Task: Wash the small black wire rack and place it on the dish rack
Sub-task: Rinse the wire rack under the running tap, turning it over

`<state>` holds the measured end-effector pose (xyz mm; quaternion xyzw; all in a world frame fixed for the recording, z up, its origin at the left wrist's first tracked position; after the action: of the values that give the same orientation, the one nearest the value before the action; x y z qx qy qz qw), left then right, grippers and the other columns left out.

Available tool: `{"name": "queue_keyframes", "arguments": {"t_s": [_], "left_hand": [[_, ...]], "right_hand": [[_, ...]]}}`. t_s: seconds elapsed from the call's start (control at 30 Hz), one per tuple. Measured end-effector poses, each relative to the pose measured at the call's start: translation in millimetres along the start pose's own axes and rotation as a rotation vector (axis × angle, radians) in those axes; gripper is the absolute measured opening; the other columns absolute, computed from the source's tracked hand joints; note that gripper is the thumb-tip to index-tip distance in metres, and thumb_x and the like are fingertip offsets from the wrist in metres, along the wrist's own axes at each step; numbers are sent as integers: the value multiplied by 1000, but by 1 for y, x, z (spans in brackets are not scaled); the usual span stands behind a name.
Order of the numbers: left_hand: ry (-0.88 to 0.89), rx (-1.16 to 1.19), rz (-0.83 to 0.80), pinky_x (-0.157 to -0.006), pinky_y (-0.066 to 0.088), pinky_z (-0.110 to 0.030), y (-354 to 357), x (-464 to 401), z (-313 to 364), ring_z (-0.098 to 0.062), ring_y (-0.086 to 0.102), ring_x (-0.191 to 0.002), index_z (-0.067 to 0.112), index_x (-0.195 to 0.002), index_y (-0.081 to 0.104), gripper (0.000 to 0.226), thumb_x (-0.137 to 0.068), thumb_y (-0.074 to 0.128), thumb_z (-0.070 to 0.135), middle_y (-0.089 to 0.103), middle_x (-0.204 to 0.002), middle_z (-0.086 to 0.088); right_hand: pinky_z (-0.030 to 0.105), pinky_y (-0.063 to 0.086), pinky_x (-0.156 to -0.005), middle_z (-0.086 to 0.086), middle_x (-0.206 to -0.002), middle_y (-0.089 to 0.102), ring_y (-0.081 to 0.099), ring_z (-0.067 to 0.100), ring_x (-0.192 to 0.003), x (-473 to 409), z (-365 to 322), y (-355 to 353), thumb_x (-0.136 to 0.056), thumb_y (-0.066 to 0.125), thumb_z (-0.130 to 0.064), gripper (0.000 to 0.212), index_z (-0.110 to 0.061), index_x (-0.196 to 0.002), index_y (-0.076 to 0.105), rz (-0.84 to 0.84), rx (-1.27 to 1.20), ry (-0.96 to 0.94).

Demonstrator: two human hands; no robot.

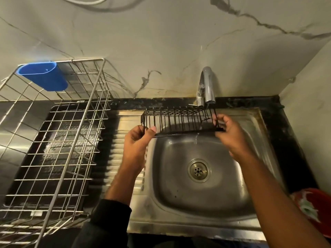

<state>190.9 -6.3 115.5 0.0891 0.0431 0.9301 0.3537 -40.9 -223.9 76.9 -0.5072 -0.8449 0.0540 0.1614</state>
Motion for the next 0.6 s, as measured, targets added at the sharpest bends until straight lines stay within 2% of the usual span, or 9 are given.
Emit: {"name": "queue_keyframes", "arguments": {"t_s": [0.07, 0.13, 0.17, 0.23, 0.3, 0.4, 0.47, 0.53, 0.6], "left_hand": [[36, -62, -35, -63, 50, -18, 3, 6, 4, -6, 57, -61, 13, -72, 62, 23, -91, 73, 5, 64, -64, 5], [84, -107, -64, -68, 51, -22, 5, 12, 9, -11, 60, -69, 11, -74, 66, 18, -83, 81, 14, 67, -71, -1], [109, -135, -82, -71, 51, -25, 7, 15, 12, -14, 61, -73, 7, -77, 66, 23, -78, 84, 20, 68, -75, -6], [179, -264, -121, -76, 53, -29, 11, 22, 15, -20, 63, -79, -1, -79, 63, 38, -72, 86, 29, 69, -81, -15], [296, -410, -149, -79, 53, -33, 14, 29, 24, -25, 66, -84, 3, -79, 62, 38, -71, 88, 30, 68, -82, -14], [493, -624, -212, -94, 51, -45, 22, 38, 33, -24, 66, -88, 11, -78, 61, 36, -69, 93, 27, 66, -84, -3], [550, -754, -238, -107, 43, -55, 22, 37, 29, -21, 65, -90, 10, -77, 60, 40, -67, 94, 27, 65, -84, -1], [559, -852, -256, -116, 34, -55, 15, 36, 23, -17, 64, -91, 13, -78, 59, 41, -68, 94, 33, 64, -87, 2], [565, -927, -251, -118, 32, -52, 1, 37, 19, -16, 63, -95, 18, -79, 58, 41, -70, 88, 44, 64, -91, 4]], "right_hand": [[25, 54, -86, -6, -135, 62, 59, 8, -123, 7, 4, 2, -88, 49, 21, 68, -27, -136, 57, -83, 7, 21], [34, 54, -95, -5, -131, 65, 62, 8, -118, 14, 8, -1, -92, 42, 18, 60, -21, -135, 59, -68, -82, 74], [39, 53, -99, -2, -126, 68, 65, 12, -115, 15, 12, -4, -93, 39, 15, 53, -15, -130, 62, -50, -165, 121], [44, 49, -104, 5, -119, 73, 65, 22, -117, 16, 22, -6, -97, 38, 2, 38, -10, -119, 67, -24, -345, 212], [43, 48, -102, 7, -113, 72, 64, 27, -118, 18, 27, -3, -104, 42, -24, 30, -9, -116, 66, -20, -502, 298], [46, 43, -111, 10, -126, 67, 60, 27, -123, 15, 29, 5, -94, 54, -56, 62, -11, -136, 56, -20, -555, 354], [49, 34, -117, 9, -144, 56, 49, 27, -136, 15, 20, 14, -81, 61, -62, 79, -15, -144, 49, -41, -527, 336], [47, 33, -118, 5, -146, 54, 46, 25, -139, 16, 18, 19, -75, 65, -62, 85, -17, -145, 49, -29, -554, 324], [47, 36, -116, 6, -144, 56, 49, 24, -137, 17, 17, 24, -72, 70, -63, 87, -15, -143, 52, -23, -579, 314]]}}
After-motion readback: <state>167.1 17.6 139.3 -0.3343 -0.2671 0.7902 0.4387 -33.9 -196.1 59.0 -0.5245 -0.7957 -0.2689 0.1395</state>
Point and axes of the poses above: each hand's wrist, its own x-axis away from the middle knuckle, its own y-axis out of the palm, z = x × y, the point moved 9 cm from there along -x, towards the middle knuckle
